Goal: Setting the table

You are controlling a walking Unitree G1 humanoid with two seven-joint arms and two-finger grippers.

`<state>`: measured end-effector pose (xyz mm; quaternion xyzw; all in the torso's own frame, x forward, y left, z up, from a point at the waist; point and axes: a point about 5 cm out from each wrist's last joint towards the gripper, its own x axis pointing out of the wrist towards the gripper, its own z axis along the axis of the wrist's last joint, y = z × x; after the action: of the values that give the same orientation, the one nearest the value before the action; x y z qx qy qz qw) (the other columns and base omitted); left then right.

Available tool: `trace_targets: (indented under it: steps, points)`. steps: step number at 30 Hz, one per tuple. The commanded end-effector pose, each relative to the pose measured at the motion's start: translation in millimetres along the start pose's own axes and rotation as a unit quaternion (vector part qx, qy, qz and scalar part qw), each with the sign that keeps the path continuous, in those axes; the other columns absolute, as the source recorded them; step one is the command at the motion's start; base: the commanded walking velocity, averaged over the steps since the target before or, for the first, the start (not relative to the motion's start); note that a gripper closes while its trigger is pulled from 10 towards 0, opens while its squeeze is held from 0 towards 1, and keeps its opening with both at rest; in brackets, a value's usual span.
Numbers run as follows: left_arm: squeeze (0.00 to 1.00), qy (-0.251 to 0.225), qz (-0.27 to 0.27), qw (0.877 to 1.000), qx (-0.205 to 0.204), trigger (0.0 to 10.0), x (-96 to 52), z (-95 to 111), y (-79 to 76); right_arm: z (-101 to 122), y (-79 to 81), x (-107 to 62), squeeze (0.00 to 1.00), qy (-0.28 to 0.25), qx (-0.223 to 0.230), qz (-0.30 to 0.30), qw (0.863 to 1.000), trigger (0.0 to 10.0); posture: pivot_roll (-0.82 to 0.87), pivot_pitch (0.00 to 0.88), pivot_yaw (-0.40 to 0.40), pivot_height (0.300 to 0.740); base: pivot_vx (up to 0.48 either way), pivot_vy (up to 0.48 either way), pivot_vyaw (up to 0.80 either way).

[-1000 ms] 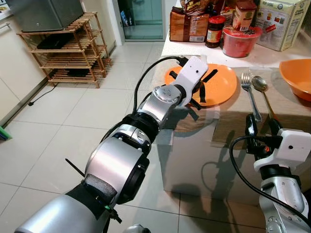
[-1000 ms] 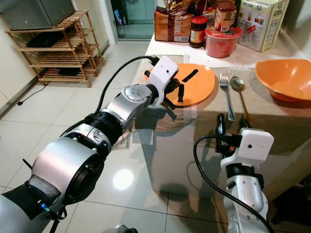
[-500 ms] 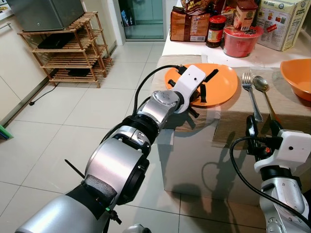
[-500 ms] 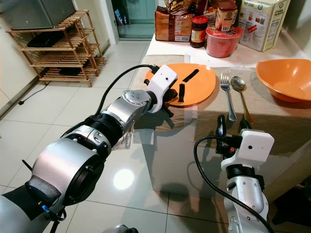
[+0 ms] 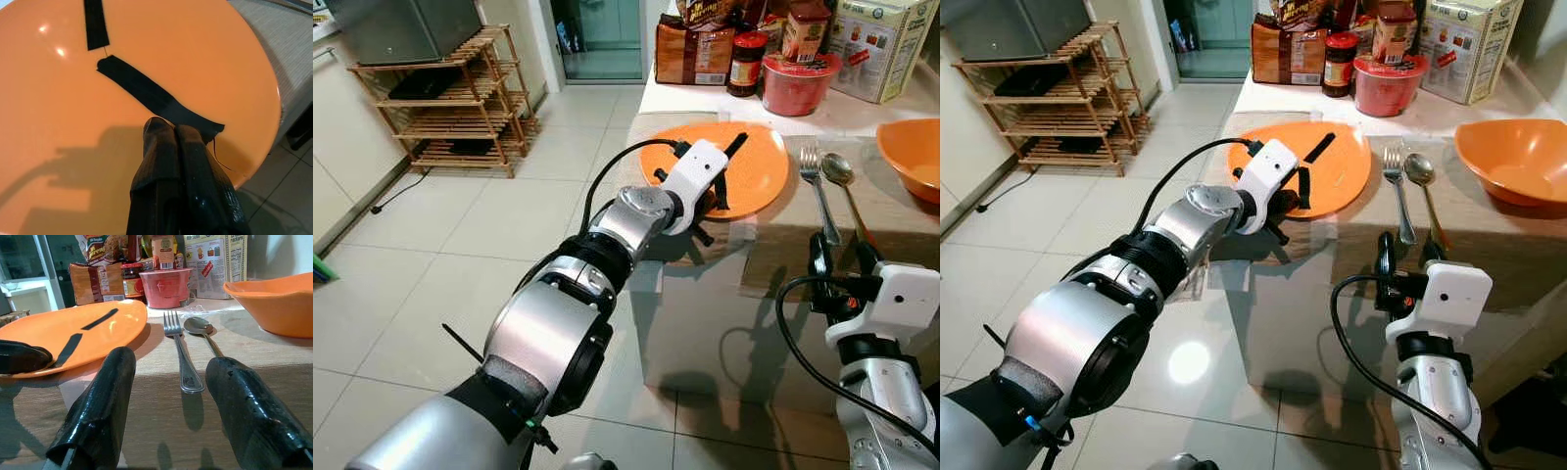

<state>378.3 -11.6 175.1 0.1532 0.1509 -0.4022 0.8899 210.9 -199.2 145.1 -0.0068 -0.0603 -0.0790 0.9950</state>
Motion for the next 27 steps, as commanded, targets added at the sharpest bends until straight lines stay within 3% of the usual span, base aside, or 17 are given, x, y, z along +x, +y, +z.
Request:
trace_targets:
  steps: [1,8,15,19,21,27]
  points:
    - [0.00,0.046,-0.013,0.999,-0.014,10.0,-1.0,-23.3,-0.6,-2.2,2.4,0.5,0.00,0.007,0.003,0.007,1.000,10.0,-0.11,0.000,0.121,0.735,0.000,0.000,0.00]
    - [0.00,0.040,-0.008,0.999,-0.007,10.0,-5.7,-20.9,8.8,-3.8,3.7,1.3,0.00,0.010,0.003,0.009,1.000,10.0,-0.10,0.000,0.119,0.735,0.000,0.000,0.00]
    - [0.00,0.001,0.002,1.000,0.019,10.0,-11.7,-4.4,20.1,-4.9,3.5,2.0,0.00,0.011,0.003,0.008,1.000,10.0,-0.10,0.000,0.121,0.735,0.000,0.000,0.00]
    - [0.00,-0.023,0.001,0.999,0.025,10.0,-13.0,3.3,21.2,-5.2,3.3,2.1,0.00,0.011,0.003,0.008,1.000,10.0,-0.09,0.000,0.115,0.735,0.000,0.000,0.00]
    - [0.00,-0.056,-0.013,0.998,0.022,10.0,-13.7,13.9,19.2,-6.4,4.7,3.3,0.00,0.013,0.004,0.013,1.000,10.0,-0.09,0.000,0.109,0.735,0.000,0.000,0.00]
    - [0.00,-0.047,-0.006,0.999,0.028,10.0,-11.4,13.9,17.5,-5.5,5.4,5.4,0.00,0.011,0.004,0.014,1.000,10.0,-0.09,0.000,0.112,0.735,0.000,0.000,0.00]
